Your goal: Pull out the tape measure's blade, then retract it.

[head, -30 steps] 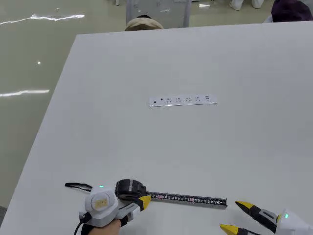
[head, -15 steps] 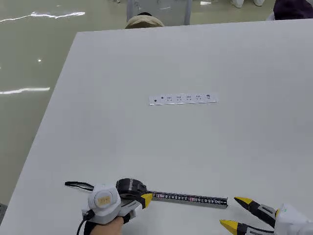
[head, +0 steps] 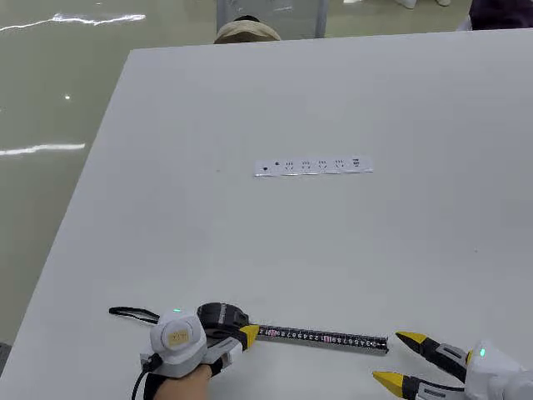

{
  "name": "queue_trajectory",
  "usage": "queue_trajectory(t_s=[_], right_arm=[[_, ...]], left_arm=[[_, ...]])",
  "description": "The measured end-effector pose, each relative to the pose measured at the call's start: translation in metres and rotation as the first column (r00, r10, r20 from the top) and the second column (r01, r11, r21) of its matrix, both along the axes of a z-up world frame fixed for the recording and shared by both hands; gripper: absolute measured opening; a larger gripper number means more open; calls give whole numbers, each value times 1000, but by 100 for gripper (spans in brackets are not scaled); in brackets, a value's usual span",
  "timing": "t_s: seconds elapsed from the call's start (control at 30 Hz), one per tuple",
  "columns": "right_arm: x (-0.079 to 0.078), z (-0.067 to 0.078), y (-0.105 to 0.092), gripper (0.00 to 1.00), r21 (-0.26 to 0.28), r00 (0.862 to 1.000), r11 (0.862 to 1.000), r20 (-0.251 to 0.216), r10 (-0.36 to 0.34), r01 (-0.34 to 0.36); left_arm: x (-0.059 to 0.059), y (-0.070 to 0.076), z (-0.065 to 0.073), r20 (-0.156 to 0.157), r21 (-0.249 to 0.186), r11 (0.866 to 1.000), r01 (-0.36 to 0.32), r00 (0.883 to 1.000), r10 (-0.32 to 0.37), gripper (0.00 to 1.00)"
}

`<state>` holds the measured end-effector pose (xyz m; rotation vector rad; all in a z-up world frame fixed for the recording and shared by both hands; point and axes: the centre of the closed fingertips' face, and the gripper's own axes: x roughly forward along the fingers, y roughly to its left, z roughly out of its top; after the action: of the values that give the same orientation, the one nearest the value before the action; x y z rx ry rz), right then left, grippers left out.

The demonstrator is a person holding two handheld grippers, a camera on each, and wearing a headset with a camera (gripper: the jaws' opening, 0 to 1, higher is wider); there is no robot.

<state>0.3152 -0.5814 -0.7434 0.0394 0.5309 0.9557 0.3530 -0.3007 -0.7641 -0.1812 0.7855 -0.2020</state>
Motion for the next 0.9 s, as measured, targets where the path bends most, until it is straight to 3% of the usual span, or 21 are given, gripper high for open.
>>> queue_trajectory(t_s=[0.9], right_arm=[[9,-9,1,50,-22,999,999,-23,34,-34]], left_arm=[[9,-3,-4,-10,-19,999,-39,999,39,78]])
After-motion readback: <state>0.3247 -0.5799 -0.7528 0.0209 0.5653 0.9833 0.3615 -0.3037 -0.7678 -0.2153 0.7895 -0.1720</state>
